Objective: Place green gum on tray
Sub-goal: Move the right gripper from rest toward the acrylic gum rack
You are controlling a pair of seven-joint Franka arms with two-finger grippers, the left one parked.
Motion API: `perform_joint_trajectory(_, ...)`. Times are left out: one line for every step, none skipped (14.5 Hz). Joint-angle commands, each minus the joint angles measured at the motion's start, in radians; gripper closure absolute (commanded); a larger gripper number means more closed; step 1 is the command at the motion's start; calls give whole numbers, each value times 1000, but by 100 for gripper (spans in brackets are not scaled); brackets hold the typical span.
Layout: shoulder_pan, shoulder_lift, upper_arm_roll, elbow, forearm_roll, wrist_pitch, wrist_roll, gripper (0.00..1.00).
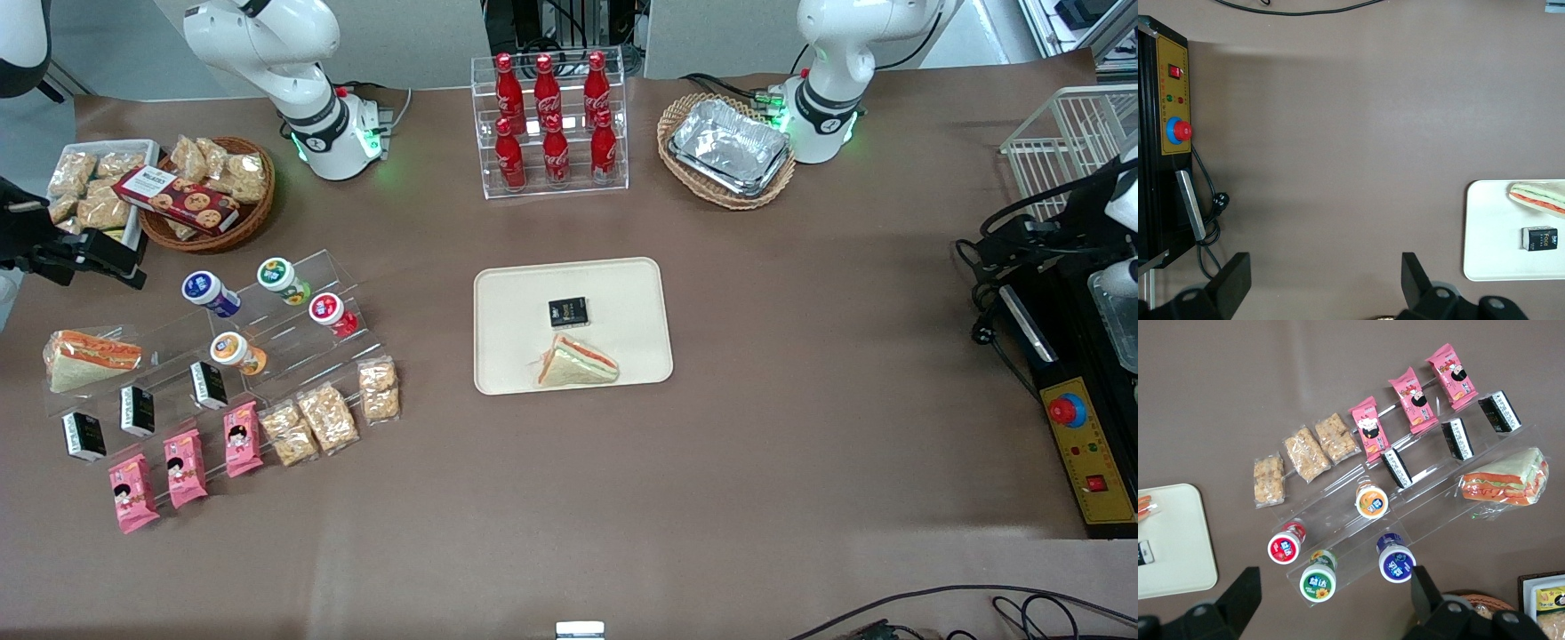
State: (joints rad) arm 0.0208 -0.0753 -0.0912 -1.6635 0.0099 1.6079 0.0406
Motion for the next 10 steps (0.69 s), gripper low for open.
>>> perform_joint_trajectory(2,5,1,16,-15,-45,-27,0)
perform_joint_trajectory(2,8,1,18,-13,-46,-27,0)
perform_joint_trajectory(2,9,1,18,-13,-46,-27,0)
perform_joint_trajectory(2,9,1,18,-13,-48,-27,0)
perform_joint_trajectory(2,9,1,16,-11,-49,-25,0)
perform_joint_trajectory(2,14,1,14,-4,-51,-25,0)
perform_joint_trajectory(1,12,2,11,1,-52,-25,0)
perform_joint_trajectory(4,14,2,10,1,-54,-9,0)
perform_joint_trajectory(13,6,4,2,1,-68,-8,0)
perform_joint_trajectory(25,-9,4,-21,-1,-85,-5,0)
